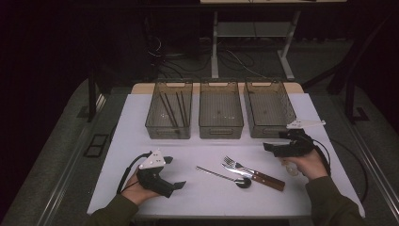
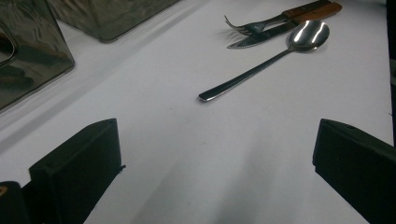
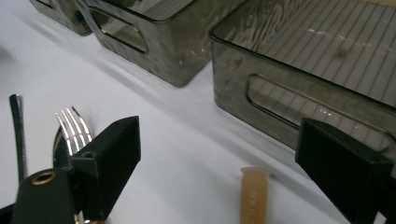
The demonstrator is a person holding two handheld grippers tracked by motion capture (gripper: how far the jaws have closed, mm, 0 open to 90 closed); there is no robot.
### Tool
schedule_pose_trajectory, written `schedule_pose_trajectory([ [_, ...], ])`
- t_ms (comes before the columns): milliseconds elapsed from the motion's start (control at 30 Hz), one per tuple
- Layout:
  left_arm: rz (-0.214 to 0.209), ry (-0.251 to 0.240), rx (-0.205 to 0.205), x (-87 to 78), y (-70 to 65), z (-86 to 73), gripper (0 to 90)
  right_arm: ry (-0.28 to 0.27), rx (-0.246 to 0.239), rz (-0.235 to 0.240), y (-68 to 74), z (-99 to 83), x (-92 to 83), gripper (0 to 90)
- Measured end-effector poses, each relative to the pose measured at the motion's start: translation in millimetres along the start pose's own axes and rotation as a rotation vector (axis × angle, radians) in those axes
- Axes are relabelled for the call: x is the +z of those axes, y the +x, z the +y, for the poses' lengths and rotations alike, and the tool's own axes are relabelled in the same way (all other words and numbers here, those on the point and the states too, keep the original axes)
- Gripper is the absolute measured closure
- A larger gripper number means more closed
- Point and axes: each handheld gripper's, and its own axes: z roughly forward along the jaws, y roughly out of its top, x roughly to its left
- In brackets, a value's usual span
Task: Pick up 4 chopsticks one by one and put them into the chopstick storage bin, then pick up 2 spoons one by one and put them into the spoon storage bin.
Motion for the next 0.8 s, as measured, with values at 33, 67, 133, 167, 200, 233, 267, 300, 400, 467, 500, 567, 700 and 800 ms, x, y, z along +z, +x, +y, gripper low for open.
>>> schedule_pose_trajectory([
  [33, 0.000, 0.000, 0.000, -0.1, -0.1, 0.0, 0.2, 0.001, 0.003, -0.002, -1.9, -0.8, 0.6, 13.8],
  [67, 0.000, 0.000, 0.000, -0.1, -0.1, 0.0, 0.2, 0.001, 0.008, -0.006, -3.5, -1.4, 1.2, 13.8],
  [133, 0.001, 0.001, -0.001, 0.1, -0.4, -0.1, 0.2, 0.000, 0.019, -0.012, -6.8, -2.3, 2.4, 13.8],
  [167, 0.001, 0.000, -0.001, 0.2, -0.5, 0.0, 0.2, -0.002, 0.019, -0.015, -8.7, -2.9, 3.0, 13.8],
  [200, 0.001, 0.000, -0.001, 0.3, -0.7, 0.0, 0.2, -0.001, 0.025, -0.018, -10.1, -3.3, 3.5, 13.8],
  [233, 0.001, 0.001, -0.001, 0.4, -0.7, 0.0, 0.2, 0.001, 0.027, -0.020, -11.5, -4.0, 4.0, 13.8],
  [267, 0.001, 0.004, 0.000, 0.2, -0.6, -0.1, 0.2, 0.003, 0.035, -0.020, -12.8, -4.5, 4.3, 13.8],
  [300, 0.001, 0.004, 0.000, 0.2, -0.6, -0.1, 0.2, 0.006, 0.037, -0.023, -14.1, -5.4, 4.8, 13.8],
  [400, 0.001, 0.004, -0.001, 0.4, -0.1, -0.2, 0.3, 0.020, 0.048, -0.029, -18.2, -7.6, 6.5, 14.2],
  [467, 0.005, 0.009, -0.005, 0.6, 0.1, -0.5, 0.3, 0.028, 0.051, -0.038, -20.9, -8.8, 7.7, 14.2],
  [500, 0.006, 0.009, -0.006, 0.5, 0.1, -0.6, 0.3, 0.028, 0.048, -0.045, -22.2, -9.5, 8.3, 14.3],
  [567, 0.009, 0.011, -0.005, 0.4, -0.2, -0.6, 0.4, 0.044, 0.050, -0.043, -24.2, -11.0, 9.3, 19.1],
  [700, 0.009, 0.012, -0.006, 0.7, 0.0, -0.8, 0.4, 0.065, 0.061, -0.048, -27.3, -13.8, 11.7, 23.9],
  [800, 0.008, 0.010, -0.007, 1.2, 0.4, -0.6, 0.5, 0.065, 0.070, -0.036, -30.1, -14.6, 12.4, 31.9],
])
